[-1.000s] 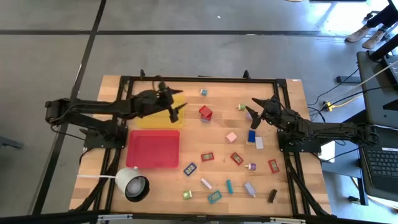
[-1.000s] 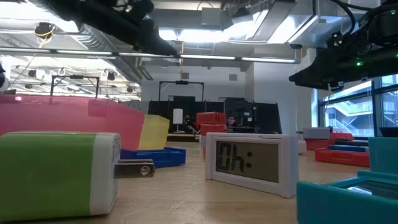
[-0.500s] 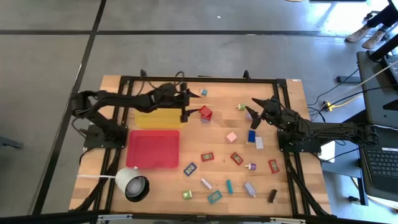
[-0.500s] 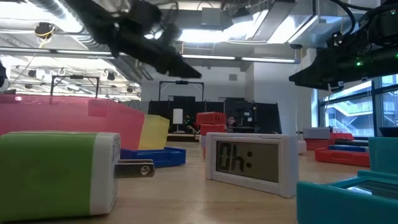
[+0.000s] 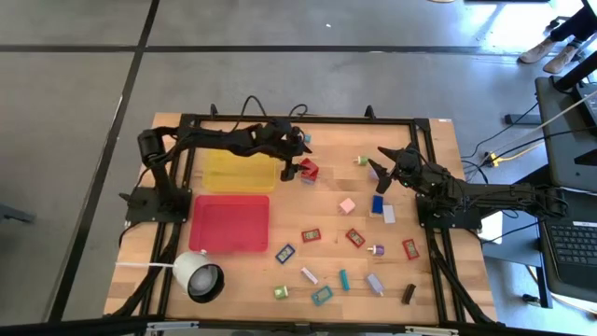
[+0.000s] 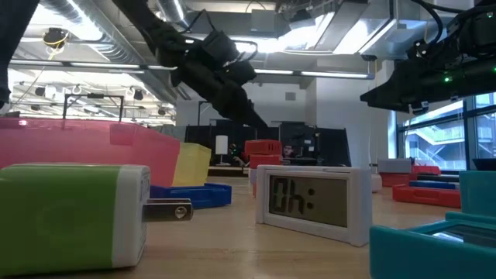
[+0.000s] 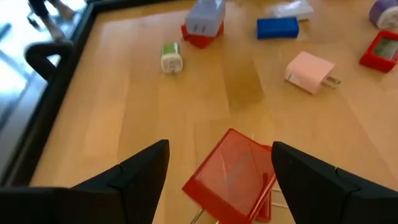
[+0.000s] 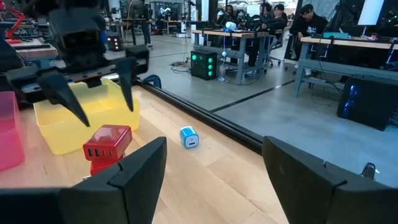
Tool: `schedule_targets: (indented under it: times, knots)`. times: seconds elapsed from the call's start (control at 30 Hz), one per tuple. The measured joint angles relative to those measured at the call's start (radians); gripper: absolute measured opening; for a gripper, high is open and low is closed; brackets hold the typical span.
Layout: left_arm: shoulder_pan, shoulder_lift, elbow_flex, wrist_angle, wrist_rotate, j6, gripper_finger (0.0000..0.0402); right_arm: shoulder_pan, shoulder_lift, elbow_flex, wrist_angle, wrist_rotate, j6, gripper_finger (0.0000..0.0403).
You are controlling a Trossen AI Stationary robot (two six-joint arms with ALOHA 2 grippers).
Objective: Pick & Place Office items
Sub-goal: Put the red charger adapter into the yellow bin
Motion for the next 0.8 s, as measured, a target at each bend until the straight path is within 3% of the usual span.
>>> schedule_targets:
  times: [0.23,0.53,0.8]
  knots:
    - [-0.004,0.005,0.019,-0.022,0.002,-0.084,0.0293,0.000,0.000,0.000,0.000,0.000,0.000,0.0269]
    - [-0.030,0.005,0.011,0.014,-0.089,-0.157,0.0314,0.000,0.000,0.000,0.000,0.000,0.000,0.0269]
    - [-0.031,0.005,0.006,-0.014,-0.079,-0.036,0.0329,0.000,0.000,0.000,0.000,0.000,0.000,0.0269]
